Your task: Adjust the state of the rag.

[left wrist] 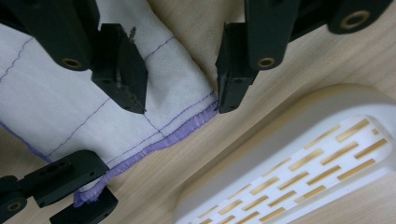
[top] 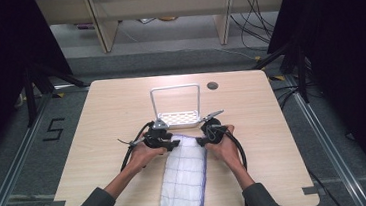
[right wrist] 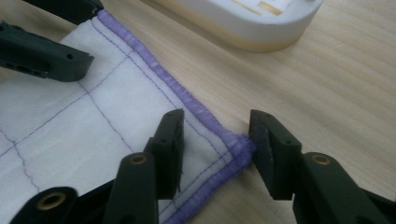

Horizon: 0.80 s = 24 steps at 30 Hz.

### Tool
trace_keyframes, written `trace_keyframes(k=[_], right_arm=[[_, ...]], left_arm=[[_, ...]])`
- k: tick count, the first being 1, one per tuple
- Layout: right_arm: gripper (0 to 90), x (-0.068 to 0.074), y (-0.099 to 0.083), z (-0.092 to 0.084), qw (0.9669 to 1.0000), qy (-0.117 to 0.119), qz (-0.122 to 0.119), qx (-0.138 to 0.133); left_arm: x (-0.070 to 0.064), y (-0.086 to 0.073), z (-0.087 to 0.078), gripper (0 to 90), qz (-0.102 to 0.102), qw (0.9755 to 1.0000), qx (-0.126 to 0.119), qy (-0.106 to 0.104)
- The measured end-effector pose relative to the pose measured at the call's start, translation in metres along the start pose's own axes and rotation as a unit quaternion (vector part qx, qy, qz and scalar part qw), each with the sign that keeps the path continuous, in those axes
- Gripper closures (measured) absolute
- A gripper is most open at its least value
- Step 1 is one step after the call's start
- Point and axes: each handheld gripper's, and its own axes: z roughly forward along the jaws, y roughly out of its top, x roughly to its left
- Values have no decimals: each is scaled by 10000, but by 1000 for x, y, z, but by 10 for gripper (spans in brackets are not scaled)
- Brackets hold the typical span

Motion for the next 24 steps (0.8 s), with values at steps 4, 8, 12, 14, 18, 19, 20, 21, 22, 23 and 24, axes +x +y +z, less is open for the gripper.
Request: trace_keyframes(k=[4,8,12,14,18,19,20,21,22,23,24], right_arm=[[624,0,0,-1,9999,78,85,3],[639,-4,-1,0,9997,178,138,-41],[753,-2,-2,0,9992,323,211,-56],[810,-2,-3,1,9994,292,75,-148],[848,1,-2,-2,9992,326,10,-232],[850,1,-2,-4,9991,307,-52,-289],[852,2,-1,-6,9988,344,-47,-345],[853,2,-1,-9,9986,361,-50,-389],[854,3,0,-11,9982,409,-46,-429],[854,2,0,-13,9978,408,-115,-505],[855,3,0,-16,9976,457,-64,-516]], left_arm=[[-1,-1,1,642,53,10000,-13,-83],[-2,-1,0,721,97,9999,16,-137],[-4,-2,0,783,98,9998,-11,-172],[-4,-2,-1,802,82,9998,-15,-193],[-4,0,-4,819,83,9997,-75,-206],[-3,1,-5,823,96,9996,-111,-244],[-5,1,-6,826,-11,9995,-202,-245],[-5,2,-8,828,-8,9994,-235,-257],[-4,3,-11,829,65,9994,-192,-269],[-5,4,-12,830,-9,9992,-287,-262],[-5,4,-12,831,-9,9992,-287,-262]])
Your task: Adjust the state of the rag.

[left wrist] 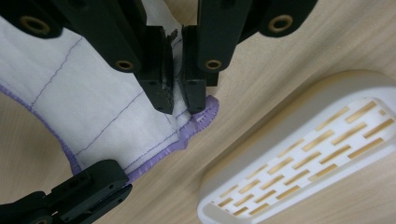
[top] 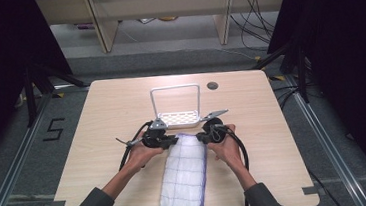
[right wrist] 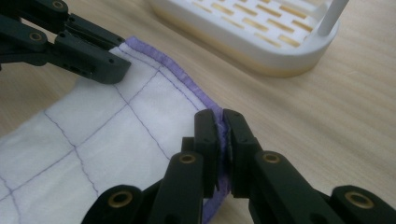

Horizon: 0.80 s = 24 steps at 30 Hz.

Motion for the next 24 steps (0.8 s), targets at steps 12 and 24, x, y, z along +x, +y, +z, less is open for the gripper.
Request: trace_keyframes(k=[12,24], right_arm=[[855,0,1,-9,9997,108,-115,-170],[855,7,10,-22,9989,183,-267,-349]], left_arm=[[-4,6,-15,837,-64,9999,-85,-133],[-8,13,-30,838,-50,9994,-249,-226]])
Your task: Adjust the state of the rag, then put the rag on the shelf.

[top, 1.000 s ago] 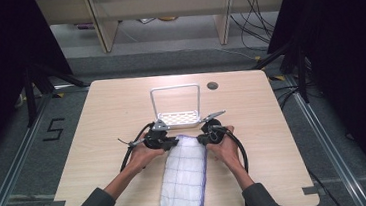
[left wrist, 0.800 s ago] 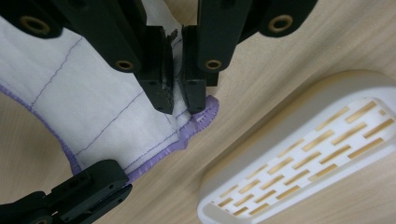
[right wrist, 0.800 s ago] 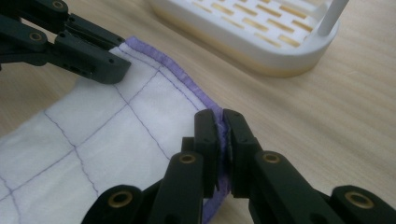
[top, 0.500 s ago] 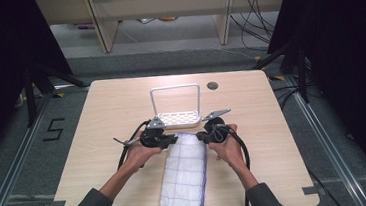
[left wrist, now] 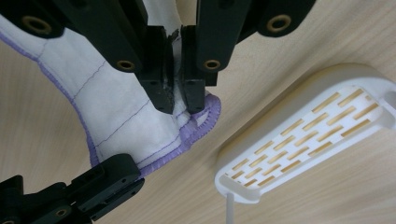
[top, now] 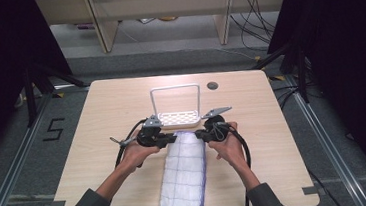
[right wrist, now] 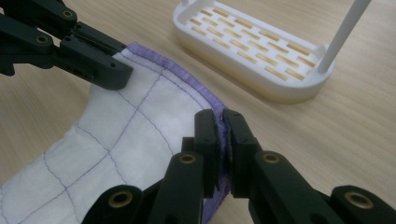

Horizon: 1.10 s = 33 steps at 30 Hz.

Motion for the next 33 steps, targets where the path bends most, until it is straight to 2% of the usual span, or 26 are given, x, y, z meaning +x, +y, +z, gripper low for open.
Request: trace_keyframes(k=[1,2,5,6,7,9,11,12,13,15,16,17,19,20,21,24,26,27,28,30,33], right_arm=[[855,3,1,-3,9999,12,130,21],[855,4,2,-4,9999,45,140,-41],[855,7,5,-8,9999,20,55,-157],[855,8,7,-11,9999,79,75,-71],[855,8,7,-11,9998,36,62,-196],[855,9,10,-17,9999,55,-1,-138],[855,10,11,-20,9996,83,-55,-267],[855,12,13,-22,9994,68,2,-348],[855,13,14,-25,9995,75,-49,-288],[856,17,16,-30,9995,128,10,-293],[856,16,17,-31,9993,110,-108,-353],[856,18,18,-33,9991,139,-41,-404],[855,19,20,-36,9989,129,-120,-425],[856,22,20,-37,9986,186,-16,-492],[856,22,22,-39,9986,201,-105,-481],[855,25,26,-44,9983,190,-171,-522],[856,28,27,-47,9980,232,-163,-561],[856,31,28,-50,9981,197,-82,-570],[856,30,29,-51,9976,263,-188,-611],[856,31,30,-54,9974,214,-253,-633],[856,34,33,-56,9972,241,-216,-672]], left_arm=[[-1,1,-3,839,49,10000,-10,9],[-2,3,-5,839,53,10000,-36,-21],[-5,9,-14,839,79,9998,-141,-84],[-6,11,-17,839,108,9998,-151,-76],[-7,12,-20,838,123,9997,-182,-98],[-9,15,-23,839,166,9996,-204,-100],[-12,17,-27,839,166,9995,-261,-74],[-12,18,-29,838,184,9994,-271,-96],[-13,19,-31,839,199,9993,-301,-99],[-14,21,-36,839,182,9991,-365,-126],[-15,22,-38,839,183,9990,-398,-130],[-15,23,-41,839,188,9989,-409,-147],[-16,24,-45,839,191,9987,-447,-144],[-15,24,-48,839,211,9987,-441,-153],[-15,24,-49,839,191,9986,-480,-107],[-14,24,-56,839,191,9983,-536,-104],[-14,26,-60,839,185,9982,-566,-94],[-14,26,-61,839,190,9981,-585,-102],[-14,27,-63,838,197,9981,-584,-99],[-15,29,-64,839,222,9978,-617,-63],[-16,33,-68,839,232,9978,-611,-70]])
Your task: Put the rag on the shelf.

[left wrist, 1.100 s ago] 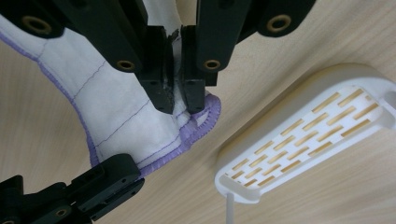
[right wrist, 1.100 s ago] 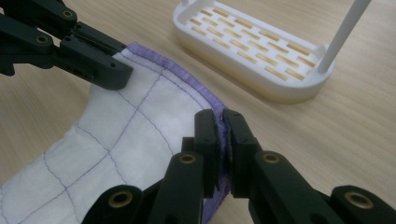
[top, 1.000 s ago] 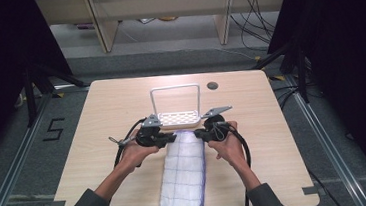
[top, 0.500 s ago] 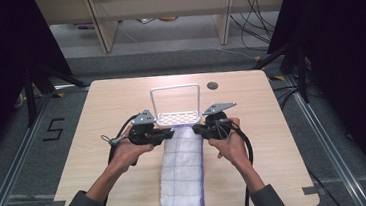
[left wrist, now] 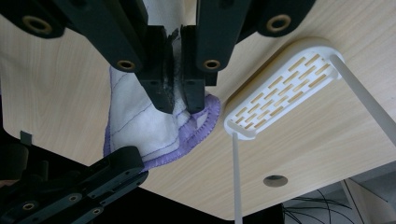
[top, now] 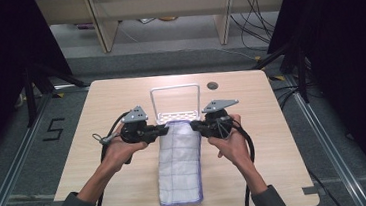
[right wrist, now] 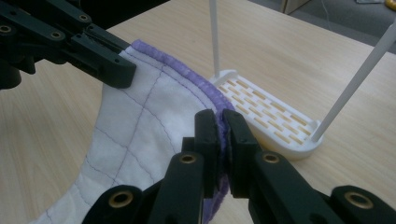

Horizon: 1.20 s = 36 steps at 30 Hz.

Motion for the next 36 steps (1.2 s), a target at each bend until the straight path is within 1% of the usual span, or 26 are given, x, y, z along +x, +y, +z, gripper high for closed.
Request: trace_keyframes(k=[1,3,4,5,6,7,8,9,10,12,14,16,19,20,21,23,24,25,27,29,30,31,33,34,35,36], right_arm=[[856,0,1,-1,10000,-23,-45,-35],[856,0,2,-3,10000,-45,-21,-34],[856,-1,5,-6,9998,-78,-64,-152],[856,-1,7,-7,9999,-38,-101,-120],[856,-1,8,-8,9998,-1,-81,-171],[857,-2,11,-10,9995,-56,-211,-224],[857,0,13,-12,9996,-44,-106,-240],[857,1,15,-14,9996,-42,-74,-255],[856,0,18,-16,9994,-47,-130,-318],[857,0,26,-20,9992,-75,-133,-362],[858,-2,34,-26,9987,-68,-223,-448],[858,0,43,-32,9983,-88,-231,-521],[859,2,57,-41,9973,-161,-348,-620],[860,3,61,-43,9973,-156,-326,-637],[860,2,66,-46,9969,-220,-425,-632],[860,0,74,-50,9961,-286,-453,-708],[860,0,78,-51,9960,-297,-408,-734],[861,-1,82,-53,9959,-277,-419,-755],[861,-2,90,-55,9949,-366,-419,-845],[861,-4,98,-57,9946,-385,-417,-866],[861,-4,103,-57,9944,-376,-400,-900],[861,-6,107,-58,9943,-418,-451,-874],[861,-7,115,-57,9938,-478,-453,-900],[861,-9,119,-57,9937,-467,-514,-880],[861,-9,122,-56,9943,-463,-422,-862],[861,-10,125,-55,9942,-470,-443,-854]], left_arm=[[0,1,0,840,-24,10000,-49,-38],[0,4,-2,840,-1,10000,-20,8],[0,8,-4,841,63,10000,-25,51],[0,10,-5,842,62,10000,-48,45],[-1,12,-6,842,55,10000,-61,23],[-1,15,-7,842,38,9999,-106,30],[-2,18,-9,842,34,9999,-127,41],[-2,21,-11,842,41,9999,-159,30],[-2,24,-14,842,48,9998,-175,43],[-3,31,-18,844,90,9997,-231,78],[-4,38,-23,844,110,9994,-303,78],[-6,47,-28,845,168,9992,-358,116],[-8,61,-35,845,244,9986,-424,184],[-8,66,-37,845,277,9984,-446,212],[-8,70,-39,845,284,9982,-487,223],[-8,79,-43,846,265,9977,-580,250],[-7,84,-45,846,263,9974,-620,249],[-6,88,-46,846,264,9973,-640,255],[-4,97,-48,846,260,9971,-665,264],[-2,103,-49,846,245,9969,-695,288],[-1,106,-49,846,237,9969,-688,284],[0,109,-48,846,220,9967,-716,297],[4,112,-47,846,222,9966,-700,372],[6,113,-47,846,185,9964,-738,383],[9,114,-47,847,149,9963,-747,397],[11,115,-47,847,122,9962,-754,427]])
